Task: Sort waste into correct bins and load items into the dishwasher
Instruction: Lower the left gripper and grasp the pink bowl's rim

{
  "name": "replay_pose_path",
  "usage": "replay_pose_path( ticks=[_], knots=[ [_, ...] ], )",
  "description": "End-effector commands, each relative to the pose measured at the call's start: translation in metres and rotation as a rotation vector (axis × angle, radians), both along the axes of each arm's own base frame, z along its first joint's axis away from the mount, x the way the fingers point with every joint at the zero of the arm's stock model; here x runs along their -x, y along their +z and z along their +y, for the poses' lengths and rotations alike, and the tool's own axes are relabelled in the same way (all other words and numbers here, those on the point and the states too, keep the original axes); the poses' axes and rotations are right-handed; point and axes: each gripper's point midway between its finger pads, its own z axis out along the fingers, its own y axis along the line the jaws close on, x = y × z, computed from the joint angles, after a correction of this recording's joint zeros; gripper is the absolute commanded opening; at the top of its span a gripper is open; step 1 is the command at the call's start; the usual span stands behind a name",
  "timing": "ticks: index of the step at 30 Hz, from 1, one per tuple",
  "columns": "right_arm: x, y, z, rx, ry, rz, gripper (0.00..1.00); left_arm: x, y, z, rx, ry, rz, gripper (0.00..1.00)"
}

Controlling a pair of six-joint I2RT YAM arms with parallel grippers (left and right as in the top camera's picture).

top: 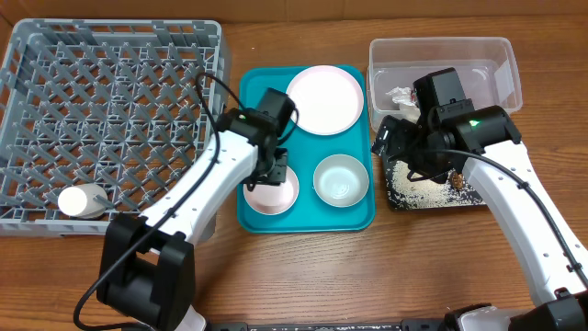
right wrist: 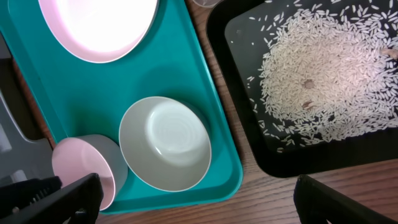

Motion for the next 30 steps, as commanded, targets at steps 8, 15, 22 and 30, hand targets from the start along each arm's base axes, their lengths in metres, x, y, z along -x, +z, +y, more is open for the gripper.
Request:
replay_pose_path(
  ticks=[8, 15, 22, 30],
  knots=[
    [-0.001, 0.006, 0.001, -0.009, 0.007, -0.021, 1.0, 0.006, -0.031, 0.028, -0.031, 0.078, 0.024, 0.38],
    [0.0, 0.006, 0.001, -0.009, 0.007, -0.018, 1.0, 0.031, -0.06, 0.035, -0.046, 0.078, 0.082, 0.29],
    [-0.001, 0.006, 0.002, -0.011, 0.007, -0.024, 1.0, 0.016, -0.06, 0.014, 0.057, 0.064, 0.03, 0.19],
    [-0.001, 0.006, 0.001, -0.01, 0.007, -0.021, 1.0, 0.016, -0.079, 0.015, 0.071, 0.064, -0.008, 0.22]
  ],
)
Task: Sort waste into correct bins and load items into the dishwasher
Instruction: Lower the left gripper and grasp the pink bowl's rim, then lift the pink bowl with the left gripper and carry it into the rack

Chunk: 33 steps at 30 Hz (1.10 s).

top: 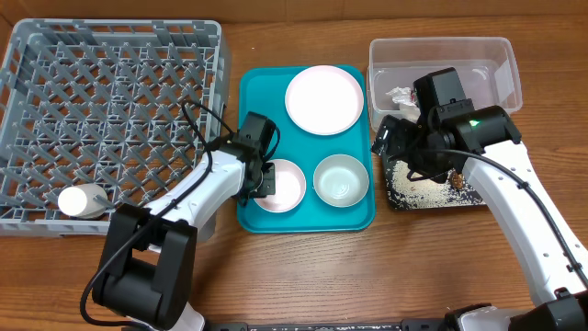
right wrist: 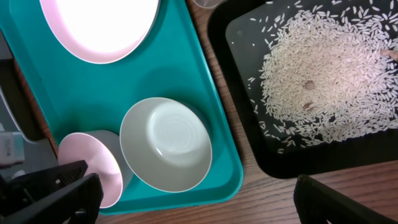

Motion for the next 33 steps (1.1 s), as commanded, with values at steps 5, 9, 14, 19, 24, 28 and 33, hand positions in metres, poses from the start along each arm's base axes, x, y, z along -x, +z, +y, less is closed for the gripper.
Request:
replay_pose_path(
  ticks=[5, 9, 14, 19, 24, 28, 33],
  knots=[
    [-0.001, 0.006, 0.001, -0.01, 0.005, -0.021, 1.0, 0.009, -0.014, -0.003, 0.022, 0.002, 0.013, 0.07],
    [-0.001, 0.006, 0.001, -0.01, 0.005, -0.021, 1.0, 0.008, -0.011, -0.003, 0.027, 0.021, 0.014, 0.04],
    [-0.001, 0.006, 0.002, -0.011, 0.005, -0.023, 1.0, -0.003, 0.009, -0.011, 0.051, 0.016, -0.004, 0.04],
    [-0.001, 0.006, 0.002, -0.011, 0.005, -0.024, 1.0, -0.02, 0.048, -0.015, 0.042, 0.019, -0.021, 0.04],
    [-0.002, 0.006, 0.002, -0.011, 0.005, -0.025, 1.0, -0.043, 0.095, -0.001, -0.056, 0.041, -0.099, 0.04],
    [-0.001, 0.006, 0.002, -0.011, 0.005, -0.024, 1.0, -0.048, 0.121, 0.023, -0.194, 0.075, -0.139, 0.04],
    [-0.001, 0.006, 0.002, -0.01, 0.005, -0.023, 1.0, -0.048, 0.161, 0.086, -0.48, 0.25, -0.211, 0.04]
  ],
)
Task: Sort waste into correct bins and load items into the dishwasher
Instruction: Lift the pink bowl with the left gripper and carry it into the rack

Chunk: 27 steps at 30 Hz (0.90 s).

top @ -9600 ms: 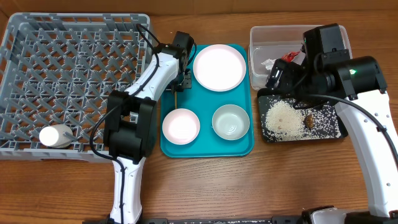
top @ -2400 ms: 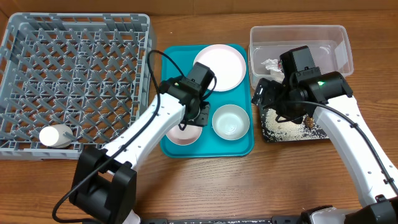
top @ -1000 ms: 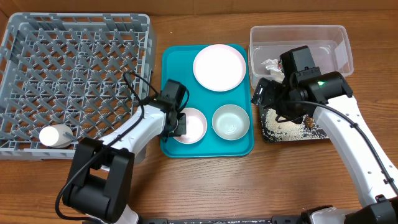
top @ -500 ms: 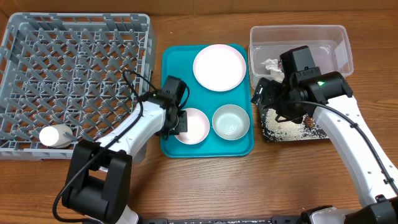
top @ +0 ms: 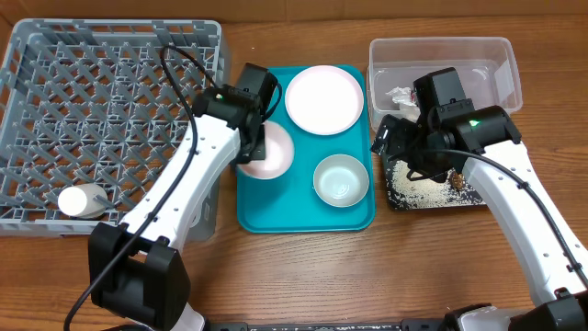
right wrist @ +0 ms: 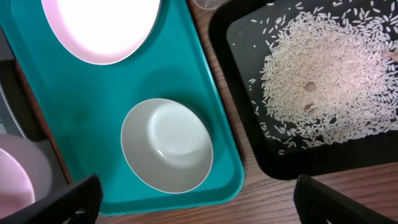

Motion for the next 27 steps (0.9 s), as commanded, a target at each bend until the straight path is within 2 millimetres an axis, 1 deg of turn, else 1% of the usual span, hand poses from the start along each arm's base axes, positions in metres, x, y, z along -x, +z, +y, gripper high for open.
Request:
replay_pose_path(
  ticks=[1, 5, 6, 8, 11, 13, 16, 19, 23, 25, 27],
  knots=[
    [0.0, 0.006, 0.001, -0.009, 0.005, -0.019, 1.0, -0.015, 0.048, 0.061, -0.277, 0.179, -0.168, 0.04],
    [0.0, 0.006, 0.001, -0.01, 0.005, -0.02, 1.0, -0.019, 0.096, 0.123, -0.546, 0.294, -0.271, 0.04],
    [0.0, 0.006, 0.001, -0.01, 0.005, -0.02, 1.0, -0.019, 0.104, 0.135, -0.593, 0.319, -0.29, 0.04],
    [0.0, 0.006, 0.001, -0.01, 0.005, -0.02, 1.0, -0.02, 0.112, 0.152, -0.636, 0.367, -0.315, 0.04],
    [0.0, 0.006, 0.001, -0.01, 0.005, -0.02, 1.0, -0.022, 0.112, 0.174, -0.629, 0.447, -0.341, 0.04],
    [0.0, 0.006, 0.001, -0.01, 0.005, -0.02, 1.0, -0.023, 0.113, 0.186, -0.63, 0.485, -0.356, 0.04],
    [0.0, 0.006, 0.001, -0.01, 0.005, -0.02, 1.0, -0.026, 0.116, 0.197, -0.637, 0.504, -0.368, 0.04],
    [0.0, 0.006, 0.001, -0.009, 0.005, -0.02, 1.0, -0.031, 0.12, 0.201, -0.659, 0.489, -0.377, 0.04],
    [-0.001, 0.006, 0.001, -0.01, 0.005, -0.02, 1.0, -0.036, 0.127, 0.206, -0.731, 0.472, -0.38, 0.04],
    [-0.001, 0.006, 0.001, -0.01, 0.005, -0.02, 1.0, -0.038, 0.12, 0.205, -0.738, 0.455, -0.354, 0.04],
    [-0.001, 0.006, 0.001, -0.01, 0.005, -0.02, 1.0, -0.041, 0.109, 0.205, -0.746, 0.439, -0.317, 0.04]
  ],
)
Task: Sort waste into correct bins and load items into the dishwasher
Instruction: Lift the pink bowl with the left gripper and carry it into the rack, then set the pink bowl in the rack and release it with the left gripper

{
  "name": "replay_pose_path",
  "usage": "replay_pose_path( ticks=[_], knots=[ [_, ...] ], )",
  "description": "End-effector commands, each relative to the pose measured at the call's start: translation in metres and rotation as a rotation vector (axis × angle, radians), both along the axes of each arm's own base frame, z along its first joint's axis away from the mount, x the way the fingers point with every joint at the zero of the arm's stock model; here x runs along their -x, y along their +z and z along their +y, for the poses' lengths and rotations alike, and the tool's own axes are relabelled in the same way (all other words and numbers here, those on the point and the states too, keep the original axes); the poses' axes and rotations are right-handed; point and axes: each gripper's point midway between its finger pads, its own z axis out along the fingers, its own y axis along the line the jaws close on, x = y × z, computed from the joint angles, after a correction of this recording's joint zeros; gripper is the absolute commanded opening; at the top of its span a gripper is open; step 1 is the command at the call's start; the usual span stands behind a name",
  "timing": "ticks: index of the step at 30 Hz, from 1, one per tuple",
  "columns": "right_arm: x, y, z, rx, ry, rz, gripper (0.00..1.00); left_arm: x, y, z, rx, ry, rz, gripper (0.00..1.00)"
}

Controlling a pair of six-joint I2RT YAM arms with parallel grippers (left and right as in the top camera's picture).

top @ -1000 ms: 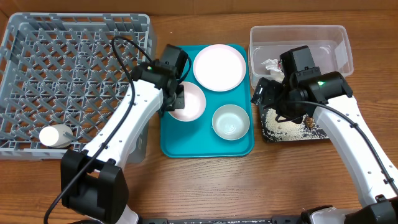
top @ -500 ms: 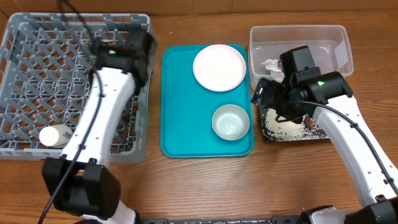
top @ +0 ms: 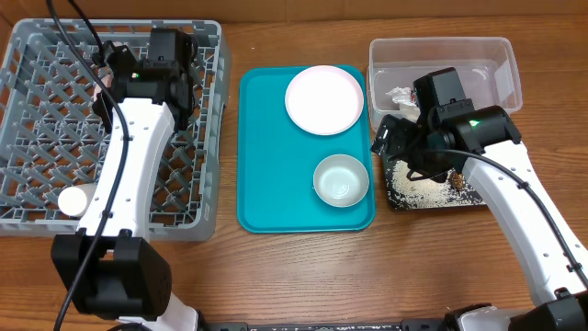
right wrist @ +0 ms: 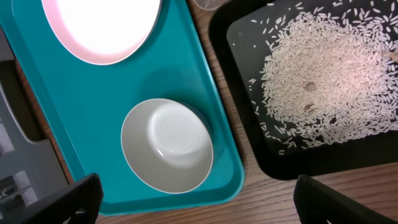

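Observation:
My left gripper (top: 118, 66) hangs over the back of the grey dish rack (top: 55, 138), shut on the pink bowl (top: 104, 81). Only a pink sliver of that bowl shows beside the fingers. On the teal tray (top: 276, 184) remain a pale pink plate (top: 323, 99) and a grey-green bowl (top: 341, 178). My right gripper (top: 404, 152) hovers open between the tray and the black rice tray (top: 432, 188). The right wrist view shows the bowl (right wrist: 166, 146), the plate (right wrist: 99, 25) and the rice (right wrist: 323, 74), with the right gripper (right wrist: 208, 205) holding nothing.
A white cup (top: 73, 199) lies on its side at the rack's front left. A clear plastic bin (top: 441, 55) at the back right holds crumpled paper (top: 400, 95). The wooden table edge runs along the front.
My left gripper has moved with the pink bowl from above the teal tray's left side to over the back of the dish rack. The right arm has not moved.
The left gripper was at the pink bowl on the tray's front left, then gripping its rim there. Then it held the bowl raised over the tray's left side, and now over the rack. The right gripper stayed open above the tray's edge throughout.

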Motion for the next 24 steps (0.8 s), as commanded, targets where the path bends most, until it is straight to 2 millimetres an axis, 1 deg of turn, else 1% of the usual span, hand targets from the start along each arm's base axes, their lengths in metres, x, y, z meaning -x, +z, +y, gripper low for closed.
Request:
replay_pose_path(
  ticks=[1, 4, 8, 10, 12, 19, 24],
  knots=[
    [0.0, 0.006, 0.001, -0.009, 0.006, -0.02, 1.0, -0.007, -0.011, 0.003, -0.057, 0.001, 0.083, 0.04],
    [0.0, 0.006, 0.001, -0.009, 0.006, -0.018, 1.0, -0.012, -0.029, 0.006, -0.114, 0.014, 0.162, 0.04],
    [0.0, 0.006, 0.001, -0.009, 0.006, -0.018, 1.0, -0.019, -0.041, 0.013, -0.215, 0.037, 0.222, 0.04],
    [0.0, 0.006, 0.001, -0.009, 0.006, -0.018, 1.0, -0.022, -0.049, 0.013, -0.231, 0.038, 0.25, 0.04],
    [0.0, 0.006, 0.001, -0.009, 0.006, -0.019, 1.0, -0.023, -0.054, 0.014, -0.255, 0.04, 0.271, 0.04],
    [0.0, 0.006, 0.001, -0.009, 0.006, -0.018, 1.0, -0.03, -0.051, 0.015, -0.299, 0.04, 0.267, 0.04],
    [0.0, 0.006, 0.001, -0.009, 0.006, -0.02, 1.0, -0.032, -0.053, 0.015, -0.284, 0.036, 0.262, 0.04]
  ],
)
